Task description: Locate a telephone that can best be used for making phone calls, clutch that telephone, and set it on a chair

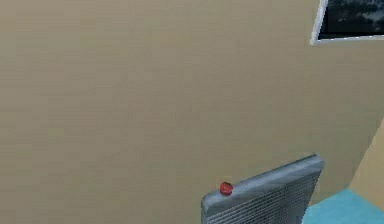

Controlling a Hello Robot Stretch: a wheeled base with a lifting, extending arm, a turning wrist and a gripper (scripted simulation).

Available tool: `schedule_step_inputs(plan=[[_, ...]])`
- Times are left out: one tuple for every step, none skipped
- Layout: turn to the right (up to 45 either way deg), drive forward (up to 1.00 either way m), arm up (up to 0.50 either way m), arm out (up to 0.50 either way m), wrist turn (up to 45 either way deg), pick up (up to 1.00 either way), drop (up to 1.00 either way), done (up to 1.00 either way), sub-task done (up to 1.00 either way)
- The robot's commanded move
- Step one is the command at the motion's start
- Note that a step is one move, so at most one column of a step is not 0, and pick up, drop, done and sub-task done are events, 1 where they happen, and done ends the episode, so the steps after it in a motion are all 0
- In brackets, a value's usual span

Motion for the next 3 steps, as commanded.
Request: schedule_step_inputs(plan=[[45.0, 0.0, 0.0, 0.0, 0.0, 0.0, 0.0, 0.0, 0.0], [21.0, 0.0, 0.0, 0.0, 0.0, 0.0, 0.0, 0.0, 0.0], [0.0, 0.35, 0.0, 0.0, 0.0, 0.0, 0.0, 0.0, 0.0]])
